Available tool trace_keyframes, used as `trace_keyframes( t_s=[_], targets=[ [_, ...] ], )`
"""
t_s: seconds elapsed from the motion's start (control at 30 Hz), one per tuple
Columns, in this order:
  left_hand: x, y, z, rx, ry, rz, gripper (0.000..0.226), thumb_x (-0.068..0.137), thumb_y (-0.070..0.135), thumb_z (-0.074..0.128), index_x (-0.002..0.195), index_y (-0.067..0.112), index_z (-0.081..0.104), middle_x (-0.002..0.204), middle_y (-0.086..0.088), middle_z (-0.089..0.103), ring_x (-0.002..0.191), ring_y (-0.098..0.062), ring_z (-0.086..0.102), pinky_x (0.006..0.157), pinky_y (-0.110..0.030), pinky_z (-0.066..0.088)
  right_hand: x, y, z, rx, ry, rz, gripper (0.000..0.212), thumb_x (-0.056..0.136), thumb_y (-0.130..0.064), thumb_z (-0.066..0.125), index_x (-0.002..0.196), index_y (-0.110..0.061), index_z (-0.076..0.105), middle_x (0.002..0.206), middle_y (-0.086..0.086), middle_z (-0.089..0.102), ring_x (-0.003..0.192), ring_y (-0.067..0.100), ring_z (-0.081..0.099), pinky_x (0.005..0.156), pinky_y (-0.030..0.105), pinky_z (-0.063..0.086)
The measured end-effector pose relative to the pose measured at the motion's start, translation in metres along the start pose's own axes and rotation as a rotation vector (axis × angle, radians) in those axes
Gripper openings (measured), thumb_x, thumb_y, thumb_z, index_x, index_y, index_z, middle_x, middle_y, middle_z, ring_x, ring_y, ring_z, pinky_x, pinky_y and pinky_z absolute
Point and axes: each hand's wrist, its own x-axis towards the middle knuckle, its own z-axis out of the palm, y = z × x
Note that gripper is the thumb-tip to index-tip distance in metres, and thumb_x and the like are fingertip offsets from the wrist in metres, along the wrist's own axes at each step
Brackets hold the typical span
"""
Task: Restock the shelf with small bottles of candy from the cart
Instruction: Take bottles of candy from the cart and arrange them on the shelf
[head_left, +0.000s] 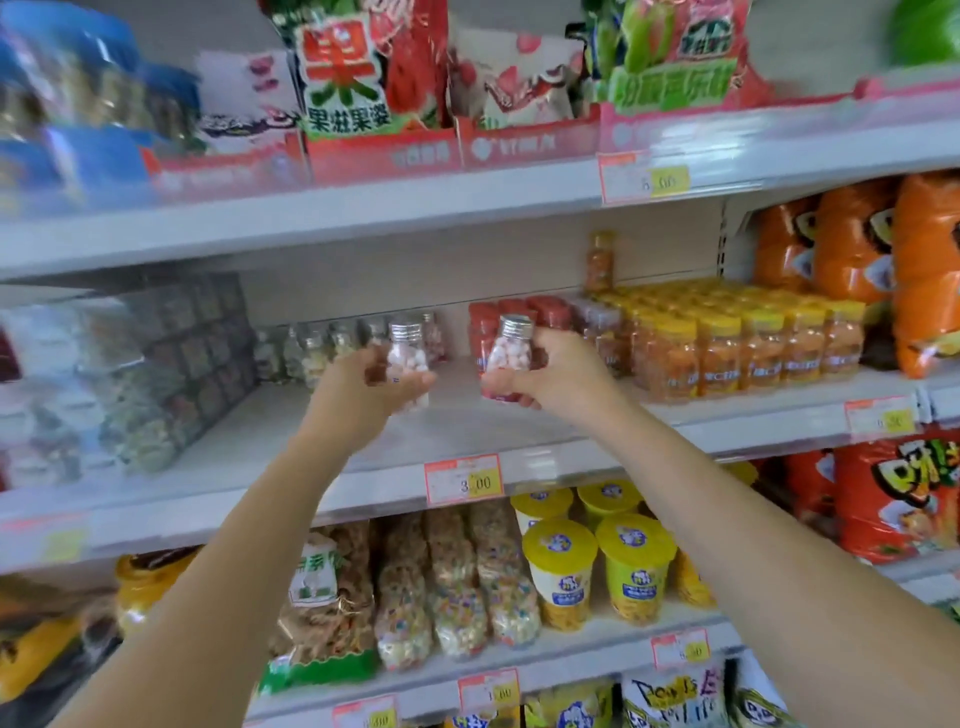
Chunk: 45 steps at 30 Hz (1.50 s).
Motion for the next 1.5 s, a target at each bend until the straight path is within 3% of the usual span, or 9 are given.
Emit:
trace_keyframes(
  t_s=[0.07,0.2,0.4,0.53,0.73,1.0,1.13,1.33,1.5],
  targets=[
    [0.019,-0.01,0.003,0.061,-0.026,-0.032,0.033,0.076,0.029,0.078,0.068,0.011,0.051,0.056,0.004,0.054,0.061,-0.018,0.051,0.067,-0.033,0.046,0.022,0.002,0.019,-0.131,-0.044,0.03,0.041,0.067,-0.038,0.084,0.095,-0.014,0.067,0.087,0.001,0.07,0.076,0.018,0.066,0.074,0.037,0.056],
    [0.048,-0.029,0.01,0.206,-0.069,-0.112,0.037,0.078,0.028,0.076,0.095,0.003,0.056,0.081,-0.007,0.056,0.075,-0.022,0.054,0.065,-0.03,0.042,0.048,-0.001,0.043,-0.297,-0.131,0.03,0.04,0.077,-0.034,0.077,0.106,-0.009,0.064,0.106,0.005,0.068,0.095,0.022,0.063,0.073,0.025,0.046],
    [0.072,-0.042,0.018,0.34,-0.117,-0.094,0.028,0.075,0.022,0.078,0.074,0.009,0.053,0.066,-0.001,0.054,0.06,-0.016,0.049,0.049,-0.02,0.035,0.071,-0.005,0.06,-0.369,-0.198,-0.008,0.026,0.084,-0.019,0.07,0.107,-0.01,0.061,0.107,0.009,0.067,0.092,0.024,0.062,0.069,0.024,0.043],
    [0.079,-0.048,0.019,0.436,-0.184,-0.076,0.034,0.073,0.026,0.08,0.092,0.006,0.06,0.091,-0.008,0.066,0.079,-0.021,0.059,0.07,-0.028,0.05,0.083,-0.003,0.06,-0.391,-0.23,-0.073,0.047,0.075,-0.013,0.077,0.115,-0.01,0.052,0.103,0.006,0.063,0.093,0.024,0.06,0.058,0.023,0.035],
    [0.086,-0.029,0.012,0.356,-0.095,0.028,0.052,0.084,0.037,0.068,0.129,0.016,0.052,0.105,-0.003,0.063,0.09,-0.021,0.059,0.072,-0.024,0.044,0.107,-0.016,0.045,-0.48,-0.276,-0.221,0.046,0.08,-0.019,0.075,0.123,-0.015,0.058,0.118,0.005,0.06,0.104,0.021,0.056,0.07,0.022,0.035],
    [0.099,-0.013,0.012,0.457,-0.023,0.055,0.026,0.085,0.04,0.065,0.075,0.016,0.063,0.071,-0.002,0.062,0.071,-0.023,0.055,0.056,-0.026,0.035,0.136,-0.031,0.043,-0.867,-0.276,-0.346,0.042,0.072,-0.032,0.081,0.109,-0.014,0.07,0.101,0.005,0.069,0.092,0.024,0.062,0.072,0.027,0.048],
    [0.107,-0.009,0.006,0.43,-0.129,0.006,0.019,0.087,0.019,0.057,0.103,0.014,0.068,0.1,-0.006,0.065,0.095,-0.028,0.062,0.072,-0.026,0.042,0.147,-0.029,0.049,-0.986,-0.248,-0.409,0.022,0.079,-0.013,0.073,0.1,-0.007,0.071,0.095,0.01,0.07,0.083,0.025,0.064,0.07,0.03,0.052],
    [0.105,-0.007,0.007,0.541,-0.09,0.091,0.04,0.086,0.03,0.066,0.124,0.02,0.06,0.119,-0.001,0.062,0.103,-0.021,0.06,0.073,-0.021,0.039,0.15,-0.03,0.051,-1.017,-0.201,-0.41,0.022,0.083,0.006,0.059,0.099,-0.004,0.07,0.094,0.012,0.067,0.079,0.027,0.062,0.067,0.027,0.047],
    [0.116,-0.016,0.005,0.567,-0.065,0.127,0.044,0.084,0.007,0.057,0.123,0.027,0.061,0.118,0.0,0.065,0.103,-0.018,0.06,0.073,-0.017,0.037,0.153,-0.034,0.055,-1.084,-0.166,-0.429,0.029,0.081,0.009,0.053,0.06,-0.008,0.042,0.062,0.005,0.039,0.065,0.025,0.044,0.064,0.027,0.033]
  ],
)
